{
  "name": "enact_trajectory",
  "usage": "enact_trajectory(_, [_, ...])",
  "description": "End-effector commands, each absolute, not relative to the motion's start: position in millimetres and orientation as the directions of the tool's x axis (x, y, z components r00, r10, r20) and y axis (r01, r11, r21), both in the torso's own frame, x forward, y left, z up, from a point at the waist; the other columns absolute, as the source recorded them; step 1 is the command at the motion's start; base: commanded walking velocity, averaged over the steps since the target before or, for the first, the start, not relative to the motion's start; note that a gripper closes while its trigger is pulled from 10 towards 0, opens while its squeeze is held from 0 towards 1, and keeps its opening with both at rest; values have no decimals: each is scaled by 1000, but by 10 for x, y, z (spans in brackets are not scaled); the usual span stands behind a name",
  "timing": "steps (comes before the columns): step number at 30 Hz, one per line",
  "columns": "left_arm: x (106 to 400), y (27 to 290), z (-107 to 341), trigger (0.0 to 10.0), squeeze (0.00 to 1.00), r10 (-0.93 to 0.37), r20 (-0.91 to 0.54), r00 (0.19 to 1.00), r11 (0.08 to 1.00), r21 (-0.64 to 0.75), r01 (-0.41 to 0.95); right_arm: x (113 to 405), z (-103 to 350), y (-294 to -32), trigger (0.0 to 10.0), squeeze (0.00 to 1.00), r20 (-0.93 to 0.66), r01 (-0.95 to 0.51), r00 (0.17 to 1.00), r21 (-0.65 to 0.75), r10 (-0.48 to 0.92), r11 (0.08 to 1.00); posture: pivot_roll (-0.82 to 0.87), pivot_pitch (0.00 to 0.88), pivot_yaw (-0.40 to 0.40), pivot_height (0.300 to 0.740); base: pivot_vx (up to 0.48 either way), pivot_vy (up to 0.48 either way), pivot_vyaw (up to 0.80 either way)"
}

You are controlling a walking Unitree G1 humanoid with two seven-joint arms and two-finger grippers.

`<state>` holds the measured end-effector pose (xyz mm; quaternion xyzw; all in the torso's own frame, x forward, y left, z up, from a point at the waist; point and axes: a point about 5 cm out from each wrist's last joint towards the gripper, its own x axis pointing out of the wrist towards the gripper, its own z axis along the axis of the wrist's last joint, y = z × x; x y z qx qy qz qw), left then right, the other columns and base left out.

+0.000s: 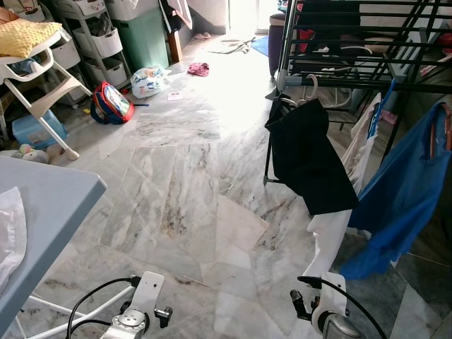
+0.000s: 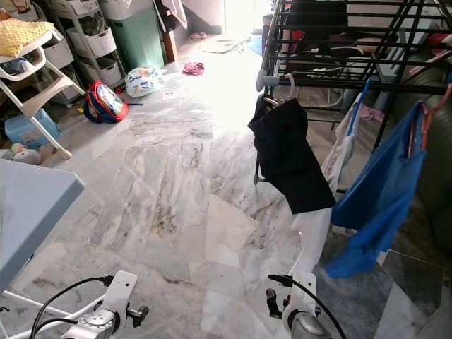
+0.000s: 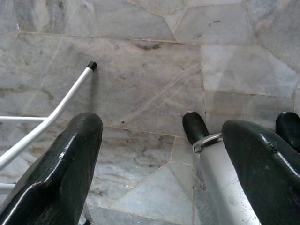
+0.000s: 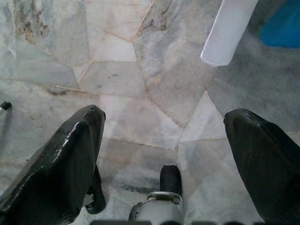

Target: Hang hanger

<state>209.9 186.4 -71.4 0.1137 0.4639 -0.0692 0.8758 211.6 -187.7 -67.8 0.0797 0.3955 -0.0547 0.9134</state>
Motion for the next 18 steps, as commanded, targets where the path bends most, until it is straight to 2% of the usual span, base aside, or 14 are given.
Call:
enact_trajectory(1, [2054,1893,-736,10000,0,-7,-837,547,965,138,223,2081,-701,-1860,10000,0,-739,162,673,105,-32,981,-47,29,63,740,0,0,0])
enact_trajectory(6, [2054,1893,-736,10000,0,-7,-837,547,965,138,223,2081,-701,-1860,10000,0,-739,162,673,105,-32,981,-47,29,63,740,0,0,0])
enact_trajectory(7, [2053,1892,-737,10000,0,-7,-837,547,965,138,223,2082,-700,-1861,10000,0,-739,161,673,103,-33,982,0,0,0,740,0,0,0])
enact_trajectory(8, [2053,1892,-737,10000,0,-7,-837,547,965,138,223,2082,-700,-1861,10000,0,-739,161,673,103,-33,982,0,0,0,740,0,0,0])
enact_trajectory(9, [2058,1858,-738,10000,0,-20,-839,543,963,130,237,2032,-729,-1866,10000,0,-753,150,658,101,-23,983,-70,46,51,740,0,0,0])
enact_trajectory(18, [2114,1799,-713,10000,0,-51,-837,545,955,118,271,1957,-770,-1870,10000,0,-771,138,637,109,-4,984,-75,28,55,740,0,0,0])
